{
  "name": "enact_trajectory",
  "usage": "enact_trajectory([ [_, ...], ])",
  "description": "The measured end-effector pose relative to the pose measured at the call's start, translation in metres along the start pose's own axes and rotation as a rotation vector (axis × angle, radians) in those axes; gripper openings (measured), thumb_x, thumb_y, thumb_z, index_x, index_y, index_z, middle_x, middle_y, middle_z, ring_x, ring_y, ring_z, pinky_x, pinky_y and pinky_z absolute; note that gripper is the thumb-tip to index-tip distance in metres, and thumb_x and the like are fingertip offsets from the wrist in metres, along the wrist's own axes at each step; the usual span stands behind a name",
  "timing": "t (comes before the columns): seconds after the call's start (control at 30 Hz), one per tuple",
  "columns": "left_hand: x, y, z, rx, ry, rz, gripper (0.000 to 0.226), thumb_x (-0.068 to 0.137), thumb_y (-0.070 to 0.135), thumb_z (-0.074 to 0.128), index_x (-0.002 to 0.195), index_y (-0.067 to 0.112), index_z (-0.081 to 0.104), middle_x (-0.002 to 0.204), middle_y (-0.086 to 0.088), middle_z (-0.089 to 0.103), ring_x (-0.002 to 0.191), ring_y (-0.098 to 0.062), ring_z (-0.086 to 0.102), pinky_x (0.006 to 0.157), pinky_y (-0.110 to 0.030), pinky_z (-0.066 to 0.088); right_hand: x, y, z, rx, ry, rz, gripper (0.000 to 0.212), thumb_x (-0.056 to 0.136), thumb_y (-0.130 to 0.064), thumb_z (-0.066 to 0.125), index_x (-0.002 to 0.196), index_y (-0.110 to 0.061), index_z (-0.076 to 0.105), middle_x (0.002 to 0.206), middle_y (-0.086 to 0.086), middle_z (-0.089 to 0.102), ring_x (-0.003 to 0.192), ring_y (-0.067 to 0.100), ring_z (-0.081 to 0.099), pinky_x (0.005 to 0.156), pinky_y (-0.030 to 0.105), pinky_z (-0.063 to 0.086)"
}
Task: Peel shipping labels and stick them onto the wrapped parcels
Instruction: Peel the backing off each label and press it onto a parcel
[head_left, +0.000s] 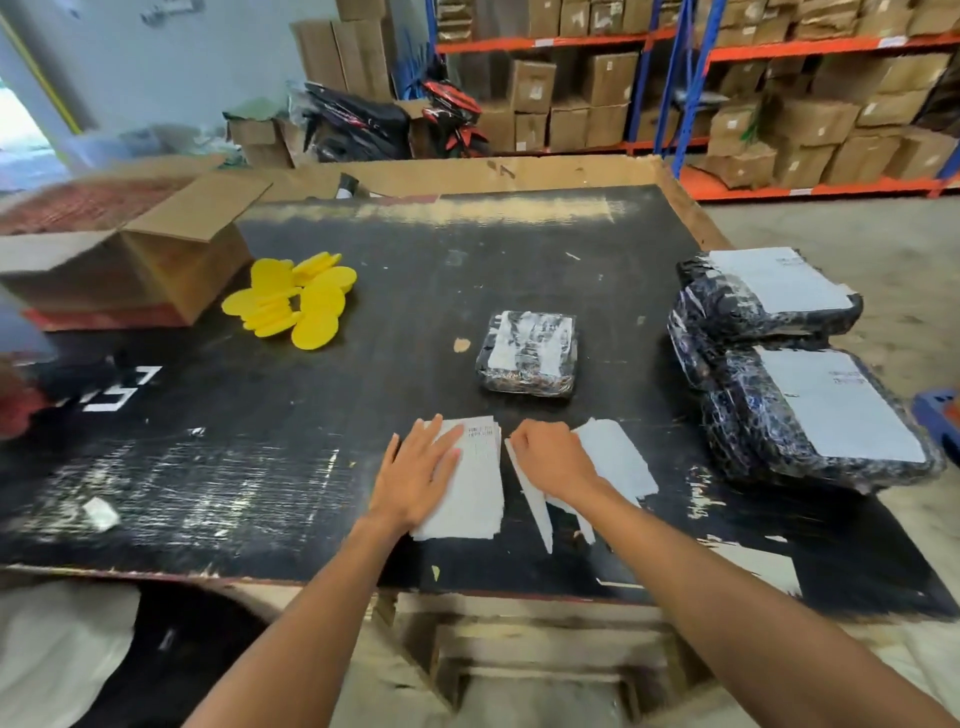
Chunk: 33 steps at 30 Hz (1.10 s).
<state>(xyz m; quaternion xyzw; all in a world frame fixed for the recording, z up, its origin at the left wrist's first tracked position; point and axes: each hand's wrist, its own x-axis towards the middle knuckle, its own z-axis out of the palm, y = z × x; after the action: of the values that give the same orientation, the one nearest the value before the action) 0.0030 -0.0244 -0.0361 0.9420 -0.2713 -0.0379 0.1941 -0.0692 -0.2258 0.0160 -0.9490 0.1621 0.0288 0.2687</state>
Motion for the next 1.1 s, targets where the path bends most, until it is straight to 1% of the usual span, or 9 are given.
enact_trajectory([
  [0.1,-0.001,0.005,0.002,0.048,0.0,-0.009,0.052,0.103,0.057,0.015,0.154,0.047,0.024,0.167,0.012,0.012,0.155,-0.014,0.001,0.125,-0.042,-0.003,0.002,-0.007,0.004,0.153,-0.013,-0.001,0.037,0.098,-0.049,0.052,0.089,-0.015,0.063,0.083,0.003,0.069,0.086,0.025,0.064,0.069,0.035,0.047],
  [0.17,-0.001,0.006,0.001,0.056,-0.01,-0.022,0.052,0.104,0.056,0.014,0.155,0.047,0.023,0.168,0.011,0.01,0.156,-0.016,0.0,0.126,-0.042,-0.004,0.005,-0.013,0.013,0.182,-0.037,0.008,0.042,0.089,-0.056,0.063,0.089,-0.015,0.059,0.085,-0.001,0.067,0.086,0.021,0.063,0.066,0.033,0.041],
  [0.33,-0.002,0.006,0.0,0.049,-0.017,-0.02,0.053,0.106,0.048,0.01,0.158,0.039,0.015,0.168,0.009,0.007,0.156,-0.016,-0.002,0.126,-0.04,-0.004,0.012,-0.008,0.019,0.373,-0.036,0.108,0.035,0.082,-0.035,0.082,0.103,-0.012,0.067,0.102,0.002,0.07,0.096,0.018,0.064,0.078,0.028,0.046],
  [0.43,-0.002,0.006,0.001,-0.008,0.004,-0.033,0.055,0.106,0.047,0.01,0.159,0.034,0.014,0.168,0.009,0.008,0.155,-0.013,0.001,0.126,-0.038,-0.002,0.015,-0.005,0.018,0.426,-0.073,0.122,0.017,0.083,-0.027,0.081,0.085,-0.016,0.069,0.087,-0.002,0.067,0.086,0.016,0.061,0.078,0.031,0.049],
  [0.6,-0.004,0.003,0.003,-0.123,0.056,-0.061,0.055,0.108,0.043,0.012,0.16,0.026,0.014,0.167,0.009,0.012,0.154,-0.007,0.006,0.127,-0.034,0.001,0.02,0.002,0.017,0.519,-0.093,0.146,0.025,0.091,-0.025,0.072,0.075,-0.019,0.054,0.073,-0.004,0.058,0.072,0.015,0.054,0.059,0.026,0.04],
  [0.77,0.0,-0.003,0.005,-0.161,0.102,-0.102,0.053,0.109,0.036,0.021,0.16,0.021,0.017,0.167,0.004,0.018,0.153,-0.011,0.015,0.126,-0.03,0.003,0.023,0.007,0.007,0.745,-0.182,0.16,0.02,0.092,-0.02,0.07,0.078,-0.016,0.057,0.083,0.005,0.061,0.082,0.02,0.056,0.075,0.032,0.044],
  [0.9,-0.001,0.004,-0.001,-0.15,0.078,-0.129,0.053,0.109,0.035,0.028,0.16,0.027,0.016,0.166,0.009,0.012,0.154,-0.013,0.011,0.124,-0.033,0.004,0.022,0.014,-0.001,0.79,-0.059,0.084,0.018,0.094,-0.023,0.066,0.08,-0.017,0.058,0.1,0.004,0.071,0.094,0.02,0.065,0.081,0.034,0.051],
  [1.0,0.001,-0.001,0.002,-0.113,0.082,-0.089,0.052,0.109,0.037,0.025,0.159,0.026,0.02,0.167,0.004,0.016,0.154,-0.014,0.014,0.126,-0.033,0.003,0.025,0.019,-0.009,0.922,-0.039,0.099,0.017,0.089,-0.023,0.071,0.081,-0.016,0.058,0.107,0.009,0.074,0.105,0.022,0.071,0.096,0.04,0.055],
  [1.1,0.003,-0.004,0.007,-0.042,0.087,-0.066,0.049,0.108,0.035,0.026,0.156,0.022,0.032,0.166,-0.001,0.023,0.154,-0.017,0.017,0.127,-0.034,0.005,0.023,0.017,-0.013,1.02,-0.15,0.128,0.01,0.094,-0.015,0.068,0.095,-0.008,0.06,0.111,0.017,0.07,0.099,0.023,0.07,0.093,0.034,0.058],
])
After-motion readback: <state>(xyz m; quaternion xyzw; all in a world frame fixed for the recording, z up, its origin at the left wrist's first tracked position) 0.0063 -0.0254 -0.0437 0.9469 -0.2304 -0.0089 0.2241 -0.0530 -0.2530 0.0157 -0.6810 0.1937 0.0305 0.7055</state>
